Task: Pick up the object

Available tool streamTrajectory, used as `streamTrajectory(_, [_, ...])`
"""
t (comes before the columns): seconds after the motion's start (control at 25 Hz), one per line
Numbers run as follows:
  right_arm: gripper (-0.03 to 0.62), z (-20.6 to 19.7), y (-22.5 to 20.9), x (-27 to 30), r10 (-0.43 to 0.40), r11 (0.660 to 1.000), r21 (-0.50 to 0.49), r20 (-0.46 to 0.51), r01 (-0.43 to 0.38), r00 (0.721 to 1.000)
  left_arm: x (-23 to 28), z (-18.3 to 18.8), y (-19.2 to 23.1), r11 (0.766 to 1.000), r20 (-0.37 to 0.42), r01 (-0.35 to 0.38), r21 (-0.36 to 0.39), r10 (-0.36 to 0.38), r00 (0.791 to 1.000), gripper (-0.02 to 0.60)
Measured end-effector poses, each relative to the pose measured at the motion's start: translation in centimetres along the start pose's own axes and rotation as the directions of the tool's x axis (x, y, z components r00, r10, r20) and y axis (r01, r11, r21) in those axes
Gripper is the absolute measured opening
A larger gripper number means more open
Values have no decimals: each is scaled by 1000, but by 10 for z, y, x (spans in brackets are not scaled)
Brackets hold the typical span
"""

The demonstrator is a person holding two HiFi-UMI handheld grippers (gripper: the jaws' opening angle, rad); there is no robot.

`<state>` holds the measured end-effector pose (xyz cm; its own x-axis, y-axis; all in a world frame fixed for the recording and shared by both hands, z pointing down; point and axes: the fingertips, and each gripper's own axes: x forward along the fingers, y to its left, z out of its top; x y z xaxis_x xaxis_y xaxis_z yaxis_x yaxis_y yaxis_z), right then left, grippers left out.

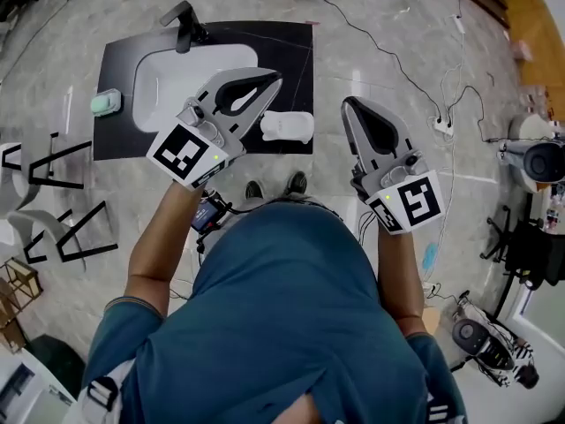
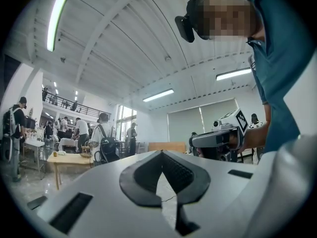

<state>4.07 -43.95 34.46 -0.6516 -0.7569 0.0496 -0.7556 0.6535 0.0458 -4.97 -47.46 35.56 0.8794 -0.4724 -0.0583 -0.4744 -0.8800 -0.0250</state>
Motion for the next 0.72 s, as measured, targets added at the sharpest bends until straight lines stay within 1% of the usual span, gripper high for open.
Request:
streamTrajectory(0.2, [14,-8,-13,16,48,999,16,-7,-48,999,11,-18,8,997,-20,-38,-64,37,999,3])
streamTrajectory(0.32, [14,-10,-20,25,72,997,21,-8,-72,997,16,-33,11,987,-23,-61,-149,58,998,3])
streamTrajectory(0.4, [14,-12,-24,29,82,996,27,-9,-82,997,19,-44,13,972,-22,-74,-223,71,997,3])
streamTrajectory(0.52, [14,-17,-29,34,97,995,32,-13,-96,995,23,-62,14,937,-20,-92,-338,90,996,3])
streamTrajectory(0.6, [14,-19,-31,36,106,994,39,-14,-105,994,24,-76,15,903,-21,-102,-418,103,994,3])
streamTrajectory(0.64, [15,-20,-32,37,111,993,42,-15,-110,994,25,-83,15,880,-20,-106,-463,109,994,3])
streamTrajectory(0.68, [14,-21,-32,38,116,992,44,-16,-115,993,25,-90,15,852,-17,-108,-512,115,993,3])
streamTrajectory(0.72, [14,-22,-32,40,120,992,45,-18,-119,993,25,-98,14,819,-14,-108,-564,121,993,3])
